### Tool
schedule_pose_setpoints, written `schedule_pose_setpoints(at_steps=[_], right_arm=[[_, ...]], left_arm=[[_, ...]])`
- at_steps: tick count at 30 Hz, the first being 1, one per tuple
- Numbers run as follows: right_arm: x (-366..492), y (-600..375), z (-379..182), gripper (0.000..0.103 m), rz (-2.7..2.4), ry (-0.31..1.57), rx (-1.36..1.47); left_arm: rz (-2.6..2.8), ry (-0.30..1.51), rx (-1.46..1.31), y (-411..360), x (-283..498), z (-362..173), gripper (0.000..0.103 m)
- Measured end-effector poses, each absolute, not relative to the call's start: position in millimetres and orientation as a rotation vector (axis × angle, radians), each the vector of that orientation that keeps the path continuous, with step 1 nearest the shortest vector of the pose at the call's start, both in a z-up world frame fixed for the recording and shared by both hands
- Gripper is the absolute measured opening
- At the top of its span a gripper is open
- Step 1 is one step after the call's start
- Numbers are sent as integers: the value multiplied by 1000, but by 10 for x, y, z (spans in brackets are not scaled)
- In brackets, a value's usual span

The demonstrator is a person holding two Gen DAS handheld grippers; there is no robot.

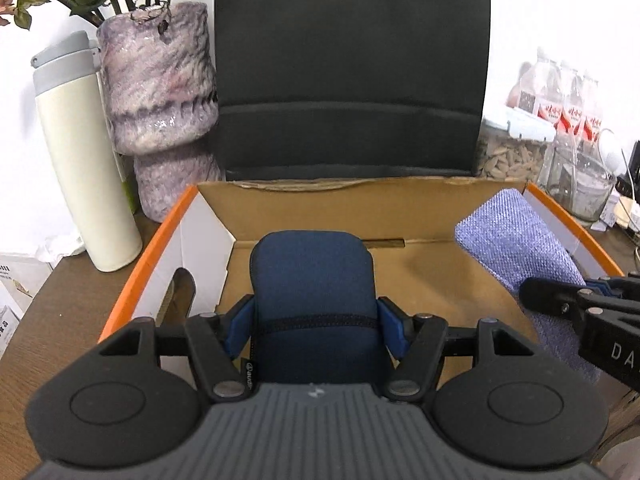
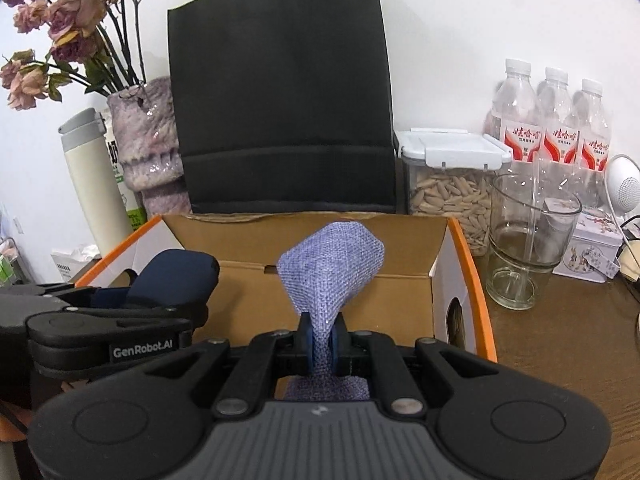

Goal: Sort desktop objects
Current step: 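Carry the pouch and navy case into the cardboard box and open both grippers, then withdraw both grippers up out of the cardboard box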

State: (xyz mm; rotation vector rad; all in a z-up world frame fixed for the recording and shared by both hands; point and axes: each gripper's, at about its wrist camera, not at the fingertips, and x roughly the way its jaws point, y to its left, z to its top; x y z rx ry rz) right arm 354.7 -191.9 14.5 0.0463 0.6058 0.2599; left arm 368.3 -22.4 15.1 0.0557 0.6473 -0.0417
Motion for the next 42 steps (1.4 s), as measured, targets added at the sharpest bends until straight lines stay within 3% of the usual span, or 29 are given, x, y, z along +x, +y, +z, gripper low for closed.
schedule_pose_setpoints(at_steps=[3, 9, 11, 13, 15, 17, 18, 42], right_arm=[[3552, -1911, 128, 9, 256, 624, 36], [3582, -1920, 95, 26, 262, 668, 38], [3578, -1918, 96, 54, 260, 671, 34], [3569, -1912, 109, 68, 253, 666, 21], [3553, -1924, 140, 76, 243, 659, 17], [3541, -1953, 178, 100, 227, 653, 21], [3533, -1973, 197, 103, 230, 648, 25], [3529, -1953, 117, 103, 267, 700, -27]], left_arm=[[-38, 650, 63, -229, 3669, 147, 66], [-31, 642, 81, -262, 3635, 156, 68], [-16, 621, 98, -281, 3601, 186, 74], [0, 592, 112, -300, 3560, 229, 92], [40, 560, 131, -313, 3524, 277, 101], [66, 533, 135, -298, 3496, 317, 103], [61, 533, 125, -287, 3486, 337, 103], [59, 659, 146, -281, 3497, 223, 103]])
